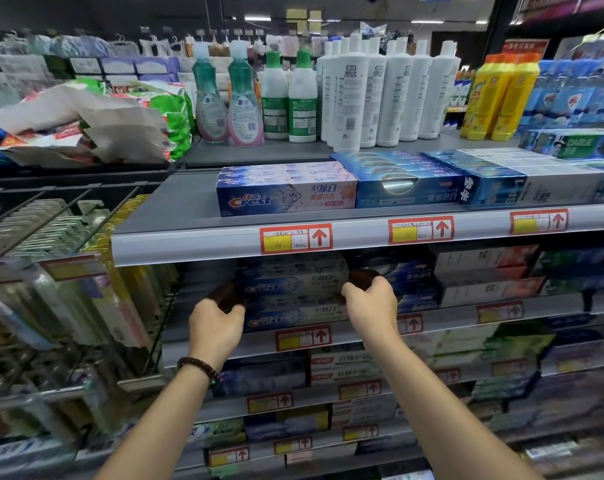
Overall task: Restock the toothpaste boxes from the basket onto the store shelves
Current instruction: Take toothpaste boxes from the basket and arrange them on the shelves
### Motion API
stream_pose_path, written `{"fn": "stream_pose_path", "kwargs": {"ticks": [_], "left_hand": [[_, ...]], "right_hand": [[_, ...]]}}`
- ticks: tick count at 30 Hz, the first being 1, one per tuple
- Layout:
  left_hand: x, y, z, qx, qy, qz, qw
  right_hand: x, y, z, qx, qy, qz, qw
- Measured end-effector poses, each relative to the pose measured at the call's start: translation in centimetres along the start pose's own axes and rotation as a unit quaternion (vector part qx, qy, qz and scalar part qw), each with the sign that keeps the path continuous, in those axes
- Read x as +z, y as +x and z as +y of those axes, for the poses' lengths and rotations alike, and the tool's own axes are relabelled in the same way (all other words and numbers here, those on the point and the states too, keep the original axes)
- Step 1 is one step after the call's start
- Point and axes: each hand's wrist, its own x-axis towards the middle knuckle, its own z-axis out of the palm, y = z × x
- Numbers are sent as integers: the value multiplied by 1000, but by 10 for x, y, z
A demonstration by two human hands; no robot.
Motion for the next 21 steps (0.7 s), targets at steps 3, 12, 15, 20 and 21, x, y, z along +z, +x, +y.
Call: {"fn": "stream_pose_path", "kwargs": {"ticks": [3,12,15,20,21], "left_hand": [[0,-2,1,13,-16,-4,1000],[1,-3,-2,23,-6,-9,1000],[2,-3,-2,20,-7,-11,1000],[4,-4,-3,13,-13,-2,1000],[4,-4,-3,12,-11,-2,1000]], "right_hand": [[0,-2,-1,-1,2,4,1000],[3,-5,3,-6,15,-13,1000],[2,-5,4,-8,19,-16,1000],[3,-4,3,4,19,-21,1000],[3,-4,3,6,21,-24,999]]}}
